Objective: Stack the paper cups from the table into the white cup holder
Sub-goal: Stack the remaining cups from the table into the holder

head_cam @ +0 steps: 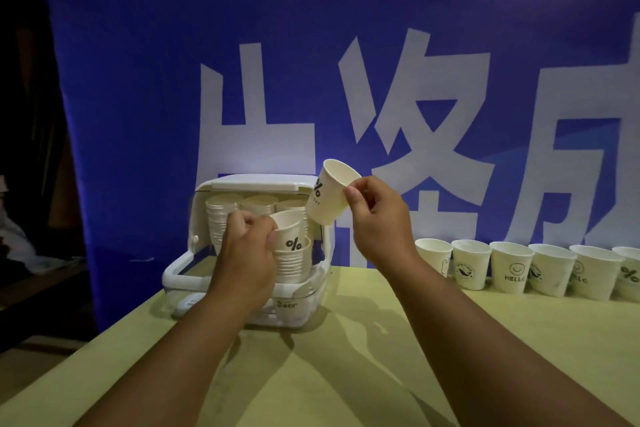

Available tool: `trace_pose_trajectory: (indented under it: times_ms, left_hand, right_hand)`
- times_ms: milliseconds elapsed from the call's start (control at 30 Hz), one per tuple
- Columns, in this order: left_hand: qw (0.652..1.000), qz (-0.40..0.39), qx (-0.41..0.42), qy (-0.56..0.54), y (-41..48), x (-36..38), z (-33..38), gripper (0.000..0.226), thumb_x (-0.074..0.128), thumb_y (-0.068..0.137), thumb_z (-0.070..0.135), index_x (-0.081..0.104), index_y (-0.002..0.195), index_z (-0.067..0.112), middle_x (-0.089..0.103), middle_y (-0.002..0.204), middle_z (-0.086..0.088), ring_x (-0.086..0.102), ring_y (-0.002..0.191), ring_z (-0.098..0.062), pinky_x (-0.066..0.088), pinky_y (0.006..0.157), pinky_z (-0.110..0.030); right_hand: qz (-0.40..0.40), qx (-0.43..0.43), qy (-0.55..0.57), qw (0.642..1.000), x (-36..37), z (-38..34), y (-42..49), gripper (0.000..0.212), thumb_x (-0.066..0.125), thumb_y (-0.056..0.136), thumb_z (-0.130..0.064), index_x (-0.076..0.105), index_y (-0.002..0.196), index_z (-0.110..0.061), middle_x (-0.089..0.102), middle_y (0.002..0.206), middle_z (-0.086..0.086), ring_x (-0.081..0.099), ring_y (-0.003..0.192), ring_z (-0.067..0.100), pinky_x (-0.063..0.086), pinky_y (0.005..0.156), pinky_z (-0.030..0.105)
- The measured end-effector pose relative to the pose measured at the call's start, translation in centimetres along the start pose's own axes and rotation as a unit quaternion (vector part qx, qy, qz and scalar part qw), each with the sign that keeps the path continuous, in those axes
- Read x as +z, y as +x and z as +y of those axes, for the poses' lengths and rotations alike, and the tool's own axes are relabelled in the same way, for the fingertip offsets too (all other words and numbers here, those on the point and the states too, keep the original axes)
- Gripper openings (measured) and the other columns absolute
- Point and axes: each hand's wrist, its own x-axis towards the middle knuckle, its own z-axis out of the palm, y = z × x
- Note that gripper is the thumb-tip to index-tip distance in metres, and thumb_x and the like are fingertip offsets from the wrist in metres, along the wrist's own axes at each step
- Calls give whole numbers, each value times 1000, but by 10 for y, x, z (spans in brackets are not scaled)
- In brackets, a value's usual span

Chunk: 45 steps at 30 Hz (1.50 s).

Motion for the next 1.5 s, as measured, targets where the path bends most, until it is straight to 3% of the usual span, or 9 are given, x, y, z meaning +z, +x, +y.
trace_pose_trajectory:
  times_ms: [267, 467, 667, 833, 967, 1133, 1267, 1367, 1500]
  left_hand:
    - [999, -25, -13, -43, -6, 3, -6, 8, 43, 108, 29, 47, 113, 32, 60, 113, 6, 59, 101, -14, 54, 82, -37]
    - [995, -2, -15, -102, -9, 2, -2, 37, 38, 106, 41, 28, 142, 44, 60, 122, 4, 62, 102, -15, 61, 83, -48]
    - [994, -3, -15, -109, -7, 4, -5, 40, 36, 105, 51, 33, 145, 50, 61, 129, 7, 64, 109, -17, 60, 86, -49]
    - [998, 36, -11, -48, -6, 9, -5, 29, 43, 105, 40, 67, 110, 24, 64, 106, 6, 62, 98, -18, 58, 79, -38]
    - [996, 56, -42, -47, -4, 13, -6, 30, 56, 101, 38, 73, 111, 16, 64, 109, 3, 63, 95, -20, 56, 80, -36]
    - [997, 60, -51, -5, -6, 10, 4, 24, 56, 100, 38, 69, 109, 21, 62, 109, 5, 60, 95, -18, 58, 77, -39]
    - [994, 94, 25, 46, -12, 2, 28, 16, 57, 98, 34, 53, 84, 27, 55, 83, 9, 56, 75, -14, 55, 60, -34]
    - [998, 27, 36, 43, -18, 14, 56, 28, 56, 99, 35, 51, 73, 27, 54, 67, 9, 53, 62, -10, 51, 57, -29]
    - [998, -52, 15, 20, -21, 44, 90, 29, 58, 97, 37, 55, 71, 24, 58, 66, 6, 54, 62, -11, 42, 53, -26]
  right_hand:
    - [-79, -9, -19, 997, 22, -6, -16, 9, 58, 100, -27, 64, 95, -25, 64, 95, -7, 60, 89, 10, 51, 71, 21]
    - [-165, 4, -72, 984, 34, -2, -26, 8, 58, 100, -29, 65, 101, -24, 63, 91, -8, 59, 86, 9, 43, 68, 17]
    - [-152, 56, -41, 986, 41, 5, -29, 33, 50, 103, -37, 55, 133, -26, 62, 100, -11, 59, 86, 5, 45, 68, 14]
    - [-163, 80, -84, 980, 59, 21, -38, 42, 49, 102, -44, 59, 139, -25, 70, 120, -4, 66, 103, 13, 59, 89, 34]
    - [-147, 94, -91, 980, 62, 25, -38, 46, 53, 100, -45, 57, 141, -26, 68, 126, -4, 66, 107, 14, 56, 94, 33]
    - [-140, 107, -74, 982, 50, 22, -38, 41, 59, 97, -42, 59, 135, -26, 66, 109, -8, 62, 90, 8, 55, 81, 23]
    - [-112, 111, -105, 982, 30, 26, -38, 9, 61, 98, -34, 64, 103, -27, 63, 88, -12, 60, 76, 6, 43, 63, 12]
    - [-103, 107, -145, 978, 6, 37, -38, 8, 61, 98, -28, 63, 91, -25, 62, 80, -10, 61, 73, 9, 45, 63, 14]
    - [-103, 112, -192, 970, -39, 59, -38, 7, 61, 97, -25, 65, 92, -23, 65, 80, -9, 62, 73, 9, 44, 62, 15]
